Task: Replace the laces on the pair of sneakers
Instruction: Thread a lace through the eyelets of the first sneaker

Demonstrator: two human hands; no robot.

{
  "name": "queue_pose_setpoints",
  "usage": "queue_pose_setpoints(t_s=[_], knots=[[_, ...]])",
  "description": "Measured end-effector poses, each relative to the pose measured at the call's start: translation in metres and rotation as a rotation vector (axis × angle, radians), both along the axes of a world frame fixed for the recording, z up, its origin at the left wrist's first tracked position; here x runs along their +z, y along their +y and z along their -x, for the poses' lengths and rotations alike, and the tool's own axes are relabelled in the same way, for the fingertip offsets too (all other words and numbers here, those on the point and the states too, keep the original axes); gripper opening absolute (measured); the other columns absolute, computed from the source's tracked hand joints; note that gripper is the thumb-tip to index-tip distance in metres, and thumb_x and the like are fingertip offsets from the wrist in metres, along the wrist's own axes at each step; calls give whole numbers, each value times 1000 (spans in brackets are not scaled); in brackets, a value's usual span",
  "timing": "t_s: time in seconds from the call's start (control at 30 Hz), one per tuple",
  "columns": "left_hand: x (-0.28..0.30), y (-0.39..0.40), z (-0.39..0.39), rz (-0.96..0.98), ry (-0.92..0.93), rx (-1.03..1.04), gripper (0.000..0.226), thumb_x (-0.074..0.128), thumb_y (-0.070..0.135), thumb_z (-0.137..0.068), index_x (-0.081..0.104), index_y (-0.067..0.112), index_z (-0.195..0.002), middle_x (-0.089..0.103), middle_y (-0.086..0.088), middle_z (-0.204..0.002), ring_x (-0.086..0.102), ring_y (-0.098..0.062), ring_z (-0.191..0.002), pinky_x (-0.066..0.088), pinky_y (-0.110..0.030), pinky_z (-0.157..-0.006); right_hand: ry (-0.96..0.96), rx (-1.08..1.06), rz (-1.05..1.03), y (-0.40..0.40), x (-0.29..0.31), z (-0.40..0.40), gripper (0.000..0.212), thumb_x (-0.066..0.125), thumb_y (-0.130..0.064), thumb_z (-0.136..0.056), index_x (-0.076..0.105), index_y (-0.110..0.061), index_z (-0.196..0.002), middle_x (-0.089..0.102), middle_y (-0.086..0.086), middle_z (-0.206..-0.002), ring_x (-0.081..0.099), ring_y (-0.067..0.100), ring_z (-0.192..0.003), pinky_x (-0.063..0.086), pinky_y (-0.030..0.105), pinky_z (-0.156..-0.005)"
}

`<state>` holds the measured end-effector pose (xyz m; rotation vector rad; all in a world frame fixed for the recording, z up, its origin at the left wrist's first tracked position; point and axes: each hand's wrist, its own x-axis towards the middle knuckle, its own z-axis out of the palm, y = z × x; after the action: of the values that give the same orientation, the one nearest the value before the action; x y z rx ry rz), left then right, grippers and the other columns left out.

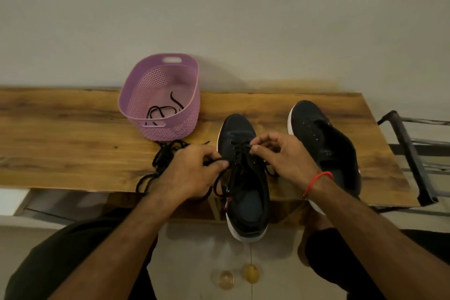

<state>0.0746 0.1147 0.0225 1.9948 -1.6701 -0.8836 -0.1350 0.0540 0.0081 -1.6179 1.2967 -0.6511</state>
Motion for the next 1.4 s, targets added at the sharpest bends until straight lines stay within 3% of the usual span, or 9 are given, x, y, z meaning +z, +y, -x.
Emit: queue_pose_setpoints(t_s=[0.1,0.17,0.27,0.4,0.53,0.67,0.9,1.1,1.4], knots=[[6,-2,-23,-74,-112,113,8,65,32,-97,71,31,-102,70,7,-98,64,-3,-76,48,-18,-59,-4,-16,6,0,1,2,5,70,-21,-92,71,-26,-90,72,-5,-88,67,6,-80,54,19,-70],[2,-2,-33,-89,-363,114,35,64,27,-98,61,25,-132,56,3,-125,58,-13,-109,52,-31,-85,-5,-24,20,1,2,1,6,70,-23,-92,72,-28,-89,72,-5,-88,67,6,-82,54,17,-69],[1,1,-14,56,-296,99,50,62,28,-96,51,27,-145,41,5,-142,44,-12,-126,46,-34,-101,32,11,120,4,2,-2,6,71,-24,-90,72,-29,-90,67,-12,-92,62,3,-88,51,16,-75],[-6,3,26,113,-76,29,32,68,53,-88,67,32,-112,61,12,-112,58,-3,-102,54,-32,-86,114,50,191,8,1,-7,6,72,-24,-88,71,-28,-91,57,-17,-104,55,2,-103,47,31,-94],[-10,3,31,86,-38,53,29,74,55,-84,63,35,-102,64,16,-91,61,2,-85,54,-24,-72,174,70,169,12,0,-8,14,71,-26,-87,63,-36,-83,55,-12,-110,51,15,-118,43,39,-102],[-13,-2,25,8,59,82,8,73,42,-90,71,34,-90,72,8,-95,68,-10,-91,59,-31,-80,181,58,180,15,-2,-12,16,70,-30,-85,60,-40,-78,53,-16,-111,47,17,-122,41,44,-106],[-12,-2,14,-163,505,233,10,69,18,-95,79,16,-94,77,1,-85,71,-3,-66,44,-9,-47,437,102,297,24,-5,-25,4,65,-44,-86,62,-41,-85,48,-19,-126,37,13,-123,28,37,-103],[-11,0,12,-170,561,238,14,64,22,-99,78,17,-97,78,2,-87,73,-8,-68,45,-9,-48,560,122,399,28,-9,-28,10,61,-45,-90,64,-38,-96,45,-17,-128,32,15,-127,28,41,-107],[-12,0,16,-188,552,260,5,69,22,-96,74,21,-96,76,1,-91,70,-3,-64,38,-10,-40,439,100,335,25,-14,-24,14,65,-44,-86,58,-40,-98,46,-17,-122,33,14,-122,24,36,-100]])
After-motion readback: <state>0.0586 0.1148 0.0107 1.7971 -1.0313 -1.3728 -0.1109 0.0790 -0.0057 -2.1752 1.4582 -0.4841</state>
